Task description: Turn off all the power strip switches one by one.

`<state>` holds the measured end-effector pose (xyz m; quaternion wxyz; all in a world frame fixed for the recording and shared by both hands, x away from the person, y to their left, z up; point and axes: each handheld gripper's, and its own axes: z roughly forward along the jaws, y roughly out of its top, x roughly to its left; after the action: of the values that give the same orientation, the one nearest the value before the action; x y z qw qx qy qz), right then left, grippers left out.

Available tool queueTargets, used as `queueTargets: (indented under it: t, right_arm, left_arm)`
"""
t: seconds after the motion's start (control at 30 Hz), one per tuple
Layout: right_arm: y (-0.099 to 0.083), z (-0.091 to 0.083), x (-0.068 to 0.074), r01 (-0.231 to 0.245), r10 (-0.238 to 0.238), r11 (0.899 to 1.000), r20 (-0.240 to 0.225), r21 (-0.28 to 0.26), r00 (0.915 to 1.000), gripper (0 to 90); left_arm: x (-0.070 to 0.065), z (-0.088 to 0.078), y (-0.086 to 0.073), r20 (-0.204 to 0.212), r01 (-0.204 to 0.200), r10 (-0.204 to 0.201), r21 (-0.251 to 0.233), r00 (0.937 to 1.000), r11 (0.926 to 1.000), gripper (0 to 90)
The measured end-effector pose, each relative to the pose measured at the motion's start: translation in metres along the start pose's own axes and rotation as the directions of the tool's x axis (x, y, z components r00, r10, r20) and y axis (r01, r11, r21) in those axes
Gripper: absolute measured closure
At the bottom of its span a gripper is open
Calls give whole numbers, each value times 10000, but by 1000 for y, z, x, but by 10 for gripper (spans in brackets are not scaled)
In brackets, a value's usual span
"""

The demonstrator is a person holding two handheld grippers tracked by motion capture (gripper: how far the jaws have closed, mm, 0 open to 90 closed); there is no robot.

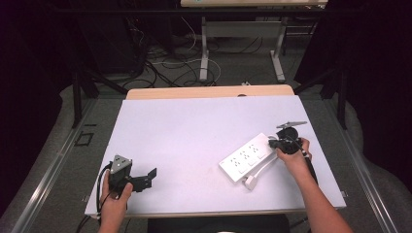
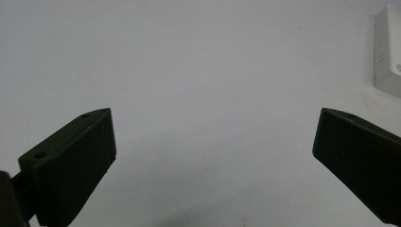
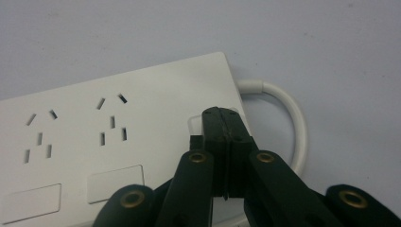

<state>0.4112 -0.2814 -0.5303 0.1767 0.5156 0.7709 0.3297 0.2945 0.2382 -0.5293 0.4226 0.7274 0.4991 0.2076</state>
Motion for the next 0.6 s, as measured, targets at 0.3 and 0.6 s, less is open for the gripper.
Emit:
queueTargets:
  t: [0.3, 0.6]
  right_arm:
    - [1, -3, -2, -352, 351, 9993, -51, -129, 9994, 900]
    - [0, -9, 5, -251, 258, 9996, -511, 144, 9984, 900]
  left_arm:
    - [0, 0, 0, -6, -13, 13, -7, 10000, 10000, 3]
    - [0, 0, 0, -17, -8, 8, 7, 10000, 10000, 3]
